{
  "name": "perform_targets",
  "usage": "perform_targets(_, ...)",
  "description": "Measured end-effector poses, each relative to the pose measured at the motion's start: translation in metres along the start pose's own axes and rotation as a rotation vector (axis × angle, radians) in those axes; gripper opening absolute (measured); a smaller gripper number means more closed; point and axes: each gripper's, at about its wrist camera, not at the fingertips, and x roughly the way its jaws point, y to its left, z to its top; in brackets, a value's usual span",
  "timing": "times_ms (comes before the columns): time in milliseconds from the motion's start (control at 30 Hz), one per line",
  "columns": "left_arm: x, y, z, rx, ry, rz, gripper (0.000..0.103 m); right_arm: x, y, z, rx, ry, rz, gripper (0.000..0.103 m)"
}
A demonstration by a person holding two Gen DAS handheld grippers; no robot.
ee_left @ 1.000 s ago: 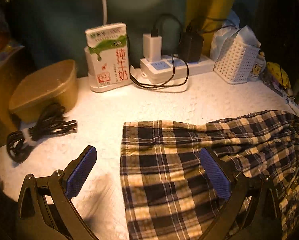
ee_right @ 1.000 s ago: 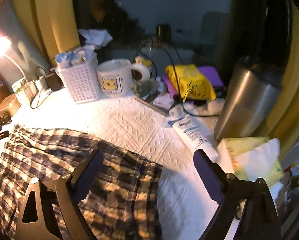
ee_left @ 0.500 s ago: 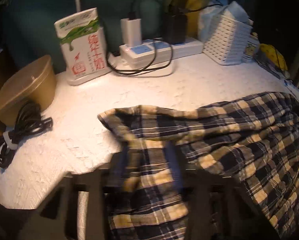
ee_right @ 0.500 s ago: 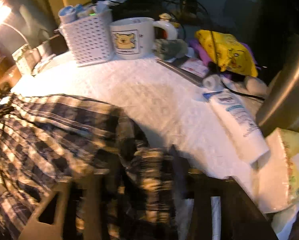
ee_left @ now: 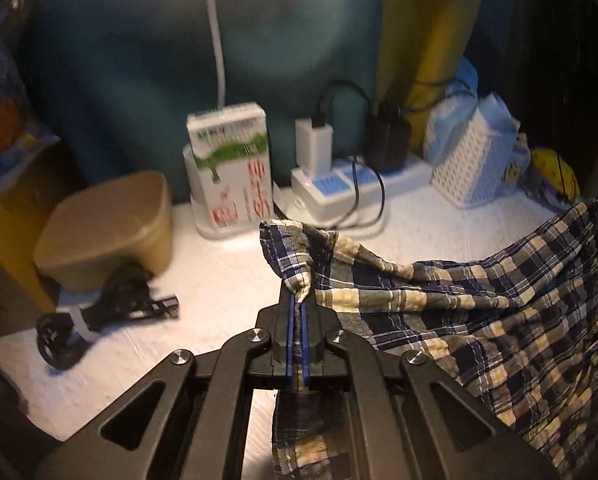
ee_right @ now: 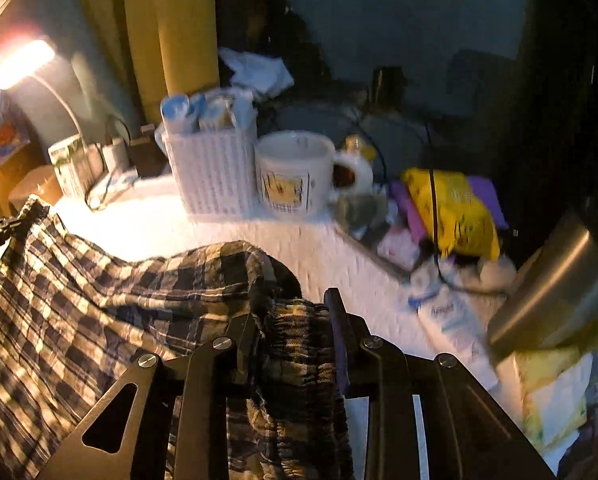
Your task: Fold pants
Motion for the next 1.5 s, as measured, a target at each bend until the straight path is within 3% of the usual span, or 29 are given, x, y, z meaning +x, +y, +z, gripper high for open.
perform_targets(633,-0.022,0.036,0.079,-0.049,-0.214,0.073,0.001,-0.01,0.003,0.084,0.034,-0.201,-0.058,0.028)
perform_targets(800,0.006,0.036,0.076,-0.049,-0.18,0.092,0.001,0.016,0.003,0.084,0.038,-0.165,-0.075,0.028)
perform_targets(1000,0.039,0.029,0.062,-0.022,-0.123,0.113,0.002,0.063,0.0,0.064,0.068,-0.056,-0.078,0.028)
perform_targets(1133,0.054,0.024,0.057,-0.007,-0.091,0.139,0.008,0.08,-0.001,0.058,0.078,-0.024,-0.091,0.028)
perform_targets(1200,0.058,0.028,0.057,-0.026,-0.062,0.146,0.019,0.085,-0.002,0.056,0.08,-0.013,-0.097,0.028)
perform_targets(1233,0.057,0.031,0.057,-0.038,-0.058,0.15,0.037,0.087,-0.002,0.056,0.082,-0.01,-0.102,0.028)
perform_targets(1267,0.054,0.034,0.057,-0.053,-0.063,0.146,0.053,0.088,-0.002,0.057,0.082,-0.003,-0.105,0.032)
perform_targets(1333,0.044,0.038,0.057,-0.072,-0.083,0.141,0.066,0.088,-0.005,0.057,0.089,0.001,-0.121,0.052)
perform_targets(1367,0.039,0.039,0.057,-0.071,-0.091,0.145,0.067,0.083,-0.007,0.056,0.095,-0.008,-0.128,0.073)
perform_targets(1400,0.034,0.039,0.057,-0.068,-0.094,0.151,0.067,0.078,-0.009,0.056,0.1,-0.027,-0.128,0.08)
perform_targets(1500,0.014,0.043,0.052,-0.064,-0.104,0.159,0.068,0.063,-0.015,0.055,0.103,-0.044,-0.13,0.08)
